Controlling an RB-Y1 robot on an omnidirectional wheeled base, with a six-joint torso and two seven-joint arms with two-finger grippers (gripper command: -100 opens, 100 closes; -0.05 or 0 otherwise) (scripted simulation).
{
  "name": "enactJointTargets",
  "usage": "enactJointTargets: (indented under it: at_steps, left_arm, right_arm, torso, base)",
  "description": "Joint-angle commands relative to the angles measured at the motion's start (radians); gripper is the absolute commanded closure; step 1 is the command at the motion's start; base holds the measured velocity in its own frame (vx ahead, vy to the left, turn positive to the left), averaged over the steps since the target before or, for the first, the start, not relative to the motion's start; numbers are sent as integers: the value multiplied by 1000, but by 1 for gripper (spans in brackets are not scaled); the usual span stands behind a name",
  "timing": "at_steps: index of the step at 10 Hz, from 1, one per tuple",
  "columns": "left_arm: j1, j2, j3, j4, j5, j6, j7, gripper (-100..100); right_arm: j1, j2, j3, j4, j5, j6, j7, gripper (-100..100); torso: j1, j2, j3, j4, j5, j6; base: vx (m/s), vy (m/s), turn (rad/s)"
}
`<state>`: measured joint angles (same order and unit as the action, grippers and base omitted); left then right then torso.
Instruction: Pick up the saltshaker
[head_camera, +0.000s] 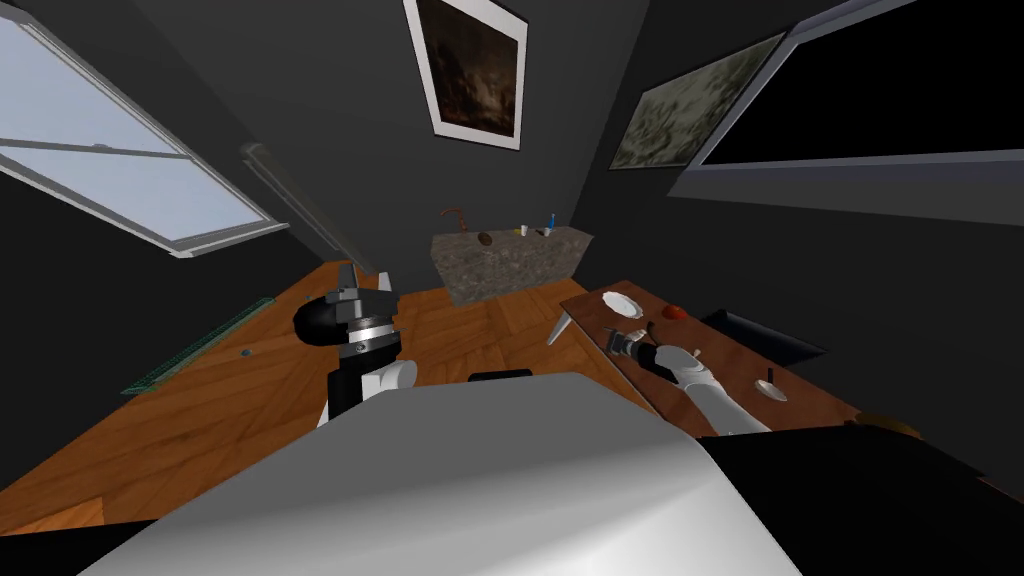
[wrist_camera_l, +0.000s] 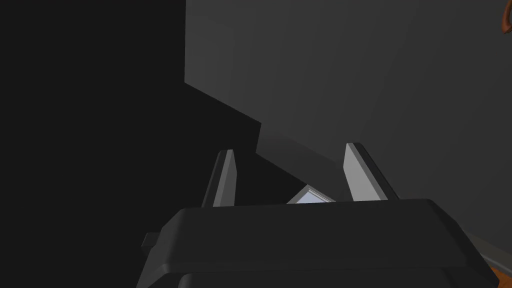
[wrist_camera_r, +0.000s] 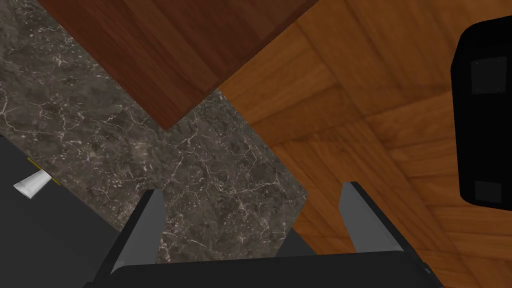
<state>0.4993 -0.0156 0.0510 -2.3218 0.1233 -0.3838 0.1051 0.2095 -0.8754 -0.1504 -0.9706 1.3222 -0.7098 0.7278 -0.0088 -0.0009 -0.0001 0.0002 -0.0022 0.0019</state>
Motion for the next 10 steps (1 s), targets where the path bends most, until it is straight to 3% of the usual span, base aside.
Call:
enactJointTargets:
  at_steps: [1, 3, 5, 7, 8, 9, 10]
  left_arm:
    - [0, 0, 0, 0, 0, 0, 0, 0]
    - [0, 0, 0, 0, 0, 0, 0, 0]
    - [0, 0, 0, 0, 0, 0, 0, 0]
    - [0, 0, 0, 0, 0, 0, 0, 0]
    - [0, 0, 0, 0, 0, 0, 0, 0]
    - [0, 0, 0, 0, 0, 0, 0, 0]
    - [0, 0, 0, 0, 0, 0, 0, 0]
  right_arm:
    - [0, -24, 2, 50, 50, 0, 36, -100]
    - [0, -44, 7, 120, 111, 2, 61, -100]
    - [0, -44, 7, 143, 121, 2, 61, -100]
    - [2, -80, 17, 242, 196, 7, 105, -100]
    - [2, -80, 17, 253, 216, 7, 105, -100]
    - [4, -94, 23, 304, 245, 11, 125, -100]
    - [4, -94, 23, 304, 259, 11, 125, -100]
  torso:
    - [0, 0, 0, 0, 0, 0]
    - [-1, -1, 0, 0, 0, 0]
    - [-1, 0, 0, 0, 0, 1]
    - [0, -1, -1, 0, 0, -1]
    - [-2, -1, 0, 0, 0, -1]
    - [-2, -1, -1, 0, 0, 0]
    - [-3, -1, -1, 0, 0, 0]
  base:
    - [-16, -61, 357]
    - [-20, -64, 267]
    - [-13, -52, 42]
    - [-13, -66, 356]
    - [-17, -88, 227]
    - [-14, -90, 256]
    - [-15, -85, 145]
